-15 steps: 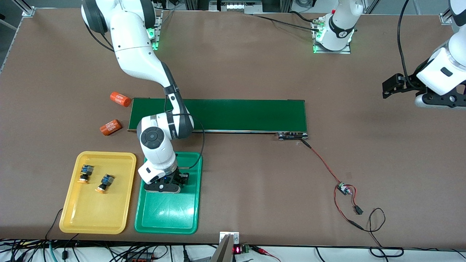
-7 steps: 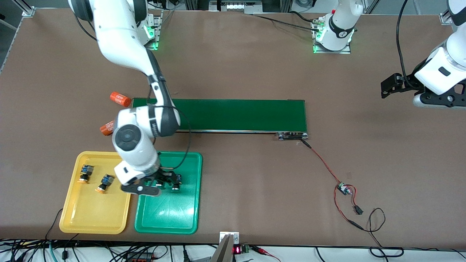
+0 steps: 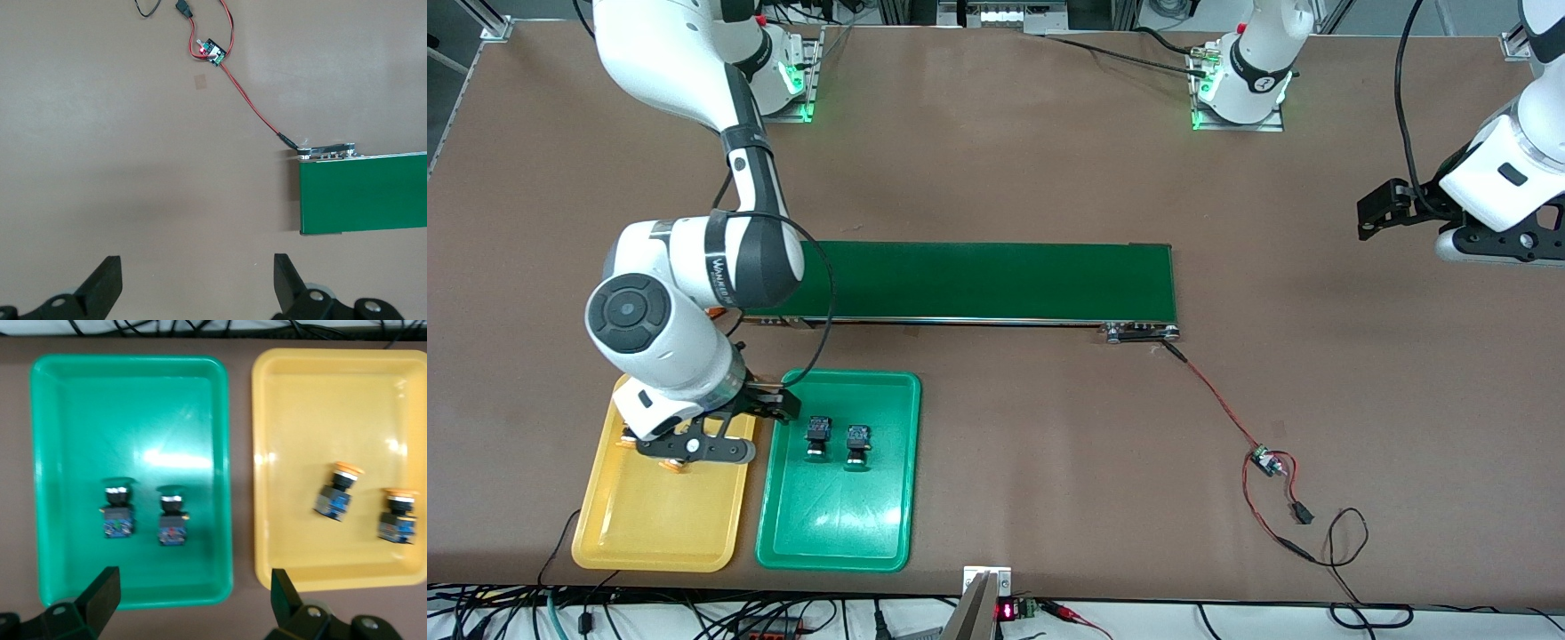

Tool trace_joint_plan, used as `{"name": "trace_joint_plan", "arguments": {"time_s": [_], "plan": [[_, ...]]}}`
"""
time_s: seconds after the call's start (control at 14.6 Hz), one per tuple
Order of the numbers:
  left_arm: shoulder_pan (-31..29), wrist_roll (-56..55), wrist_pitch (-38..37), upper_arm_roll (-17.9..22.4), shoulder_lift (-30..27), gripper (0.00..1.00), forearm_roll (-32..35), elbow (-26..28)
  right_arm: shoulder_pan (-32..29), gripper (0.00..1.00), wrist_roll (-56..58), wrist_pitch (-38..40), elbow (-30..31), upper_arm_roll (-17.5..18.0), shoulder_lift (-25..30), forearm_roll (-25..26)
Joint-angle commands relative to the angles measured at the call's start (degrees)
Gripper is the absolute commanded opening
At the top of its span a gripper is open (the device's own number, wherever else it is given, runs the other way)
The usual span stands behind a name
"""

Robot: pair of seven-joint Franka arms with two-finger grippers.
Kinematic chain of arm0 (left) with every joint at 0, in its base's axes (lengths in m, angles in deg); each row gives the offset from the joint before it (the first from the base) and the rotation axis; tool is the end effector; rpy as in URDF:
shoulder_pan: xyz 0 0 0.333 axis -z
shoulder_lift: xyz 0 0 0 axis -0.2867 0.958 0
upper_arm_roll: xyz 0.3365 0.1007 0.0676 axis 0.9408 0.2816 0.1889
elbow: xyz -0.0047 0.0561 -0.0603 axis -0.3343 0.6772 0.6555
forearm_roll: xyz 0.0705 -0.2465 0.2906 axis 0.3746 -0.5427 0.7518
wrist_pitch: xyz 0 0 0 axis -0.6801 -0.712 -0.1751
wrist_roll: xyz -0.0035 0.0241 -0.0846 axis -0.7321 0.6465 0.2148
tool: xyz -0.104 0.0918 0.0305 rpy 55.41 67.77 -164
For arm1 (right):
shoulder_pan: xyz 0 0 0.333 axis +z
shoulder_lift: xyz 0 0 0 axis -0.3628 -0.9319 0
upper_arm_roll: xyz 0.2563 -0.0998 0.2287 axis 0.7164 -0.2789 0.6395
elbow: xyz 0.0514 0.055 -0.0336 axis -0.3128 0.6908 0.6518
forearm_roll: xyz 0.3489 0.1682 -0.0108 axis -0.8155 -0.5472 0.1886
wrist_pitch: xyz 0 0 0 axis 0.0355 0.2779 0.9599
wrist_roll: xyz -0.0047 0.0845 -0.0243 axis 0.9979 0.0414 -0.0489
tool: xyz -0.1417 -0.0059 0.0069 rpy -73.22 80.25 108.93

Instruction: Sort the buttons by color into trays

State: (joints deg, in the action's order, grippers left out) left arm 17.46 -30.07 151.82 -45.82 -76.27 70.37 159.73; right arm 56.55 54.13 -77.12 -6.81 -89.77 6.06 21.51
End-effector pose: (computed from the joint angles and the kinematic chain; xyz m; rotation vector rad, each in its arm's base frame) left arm 0.5608 -0.0404 0.6053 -3.1037 0.0983 0.0813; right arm 0.7535 0.2046 0.3944 3.0261 -0.0669 0.1784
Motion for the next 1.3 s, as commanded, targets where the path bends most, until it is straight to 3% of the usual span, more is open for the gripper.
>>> {"name": "trace_joint_plan", "arguments": {"time_s": [0.0, 0.27, 0.41, 0.55, 0.82, 1.03, 1.09, 1.23], "plan": [[0.08, 0.62, -1.11, -0.09, 0.15, 1.00, 0.93, -1.20, -0.12, 1.00, 3.80, 1.80, 1.20, -1.95, 3.84, -0.48], [0.08, 0.53, -1.11, -0.18, 0.15, 1.00, 1.02, -1.20, -4.50, 1.00, 10.56, 2.32, 7.60, -2.49, 12.87, 3.11], [0.08, 0.53, -1.11, -0.18, 0.15, 1.00, 1.02, -1.20, -7.84, 1.00, 16.18, 8.18, 8.76, -2.22, 16.32, 4.96], [0.08, 0.53, -1.11, -0.18, 0.15, 1.00, 1.02, -1.20, -11.70, 1.00, 18.31, 11.46, 8.41, 0.49, 19.21, 5.32], [0.08, 0.62, -1.11, -0.18, 0.06, 1.00, 0.93, -1.20, -21.02, 1.00, 17.62, 14.62, 9.28, 9.89, 24.14, 7.33], [0.08, 0.53, -1.11, -0.18, 0.06, 1.00, 0.93, -1.20, -35.92, 1.00, 16.74, 17.53, 13.57, 24.97, 29.23, 12.60], [0.08, 0.53, -1.20, -0.18, 0.06, 1.00, 0.93, -1.20, -38.76, 1.00, 15.78, 17.19, 16.12, 28.51, 31.60, 12.87], [0.08, 0.53, -1.20, -0.09, 0.06, 1.00, 0.93, -1.20, -38.62, 1.00, 12.18, 17.53, 16.85, 29.86, 32.93, 14.62]]}}
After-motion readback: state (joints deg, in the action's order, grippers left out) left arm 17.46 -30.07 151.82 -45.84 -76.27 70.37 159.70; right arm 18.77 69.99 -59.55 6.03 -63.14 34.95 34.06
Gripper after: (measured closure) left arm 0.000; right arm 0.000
